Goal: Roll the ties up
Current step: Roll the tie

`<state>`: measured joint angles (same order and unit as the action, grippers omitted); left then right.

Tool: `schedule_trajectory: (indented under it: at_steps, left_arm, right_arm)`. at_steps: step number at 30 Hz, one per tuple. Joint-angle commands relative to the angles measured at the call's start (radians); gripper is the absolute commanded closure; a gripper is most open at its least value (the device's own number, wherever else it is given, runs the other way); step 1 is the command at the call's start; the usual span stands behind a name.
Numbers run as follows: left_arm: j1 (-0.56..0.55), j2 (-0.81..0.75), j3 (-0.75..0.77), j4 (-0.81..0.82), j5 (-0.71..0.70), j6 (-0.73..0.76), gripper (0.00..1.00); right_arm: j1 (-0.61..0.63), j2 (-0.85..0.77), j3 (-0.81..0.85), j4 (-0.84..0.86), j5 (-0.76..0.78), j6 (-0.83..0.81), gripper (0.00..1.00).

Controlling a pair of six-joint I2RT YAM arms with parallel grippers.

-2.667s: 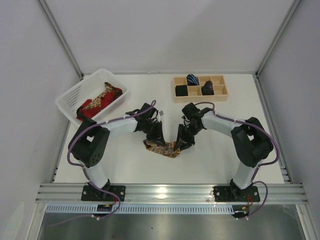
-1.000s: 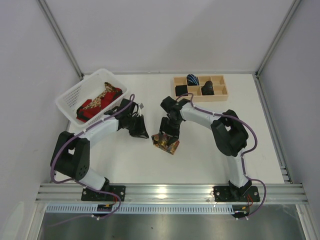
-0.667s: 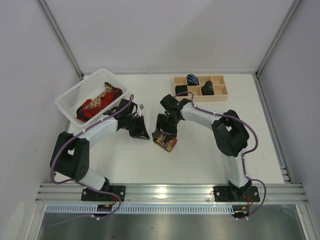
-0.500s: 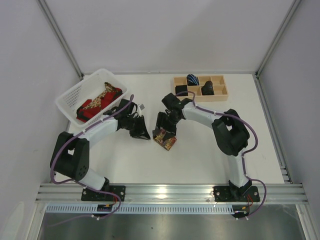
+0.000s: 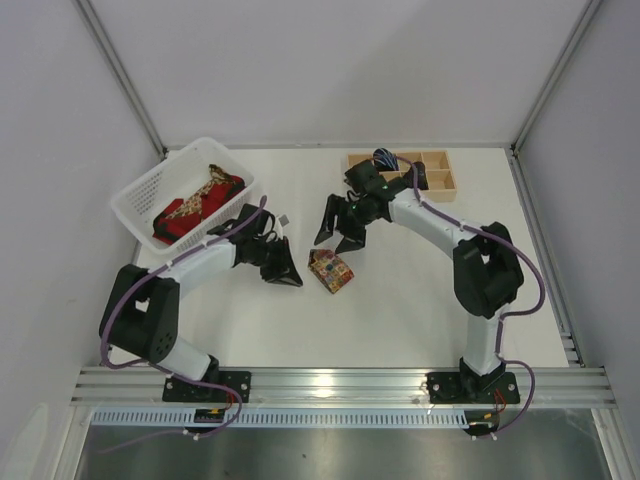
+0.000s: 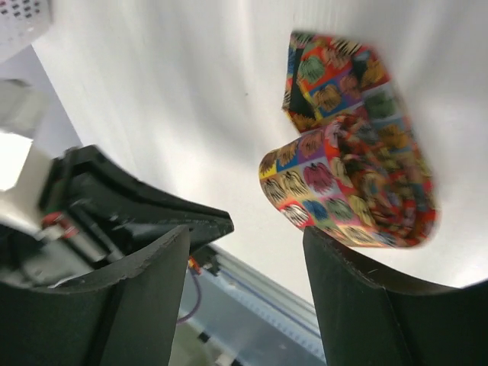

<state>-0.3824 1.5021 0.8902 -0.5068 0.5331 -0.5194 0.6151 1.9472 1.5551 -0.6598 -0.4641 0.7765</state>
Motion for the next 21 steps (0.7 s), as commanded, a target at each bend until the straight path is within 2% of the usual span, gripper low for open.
schedule_trajectory:
  at_steps: [1,4,5,7,8,10,11,13,16,21]
  left_arm:
    - [-0.026,0.035,0.015,0.022,0.015,-0.031,0.87]
    - [-0.053,0.075,0.044,0.030,0.007,-0.059,0.87]
    - [-0.062,0.084,0.050,0.030,0.002,-0.067,0.87]
    - [-0.087,0.121,0.075,0.027,-0.013,-0.088,0.86]
    - [-0.107,0.135,0.085,0.010,-0.025,-0.103,0.87]
    - [-0.128,0.176,0.122,-0.019,-0.104,-0.122,0.89]
    - [-0.145,0.187,0.130,-0.048,-0.129,-0.151,0.90]
    - [-0.159,0.207,0.133,-0.055,-0.189,-0.181,0.95]
    - [-0.179,0.224,0.122,-0.032,-0.244,-0.241,0.96]
    - [-0.190,0.242,0.112,0.002,-0.274,-0.310,0.98]
  right_arm:
    - [-0.054,-0.077,0.071,-0.121,0.105,-0.155,0.33]
    - [-0.081,-0.088,0.080,-0.181,0.244,-0.283,0.36]
    - [-0.084,-0.088,0.080,-0.188,0.283,-0.316,0.42]
    - [-0.084,-0.068,0.073,-0.207,0.382,-0.400,0.59]
    - [-0.084,-0.048,0.066,-0.205,0.409,-0.419,0.71]
    - [-0.084,-0.036,0.027,-0.181,0.464,-0.454,0.84]
    - [-0.083,-0.027,0.005,-0.138,0.494,-0.488,0.99]
    - [-0.081,-0.019,-0.044,-0.089,0.499,-0.519,1.00]
    - [-0.077,-0.005,-0.098,-0.005,0.483,-0.574,1.00]
    - [-0.058,0.016,-0.174,0.088,0.430,-0.673,1.00]
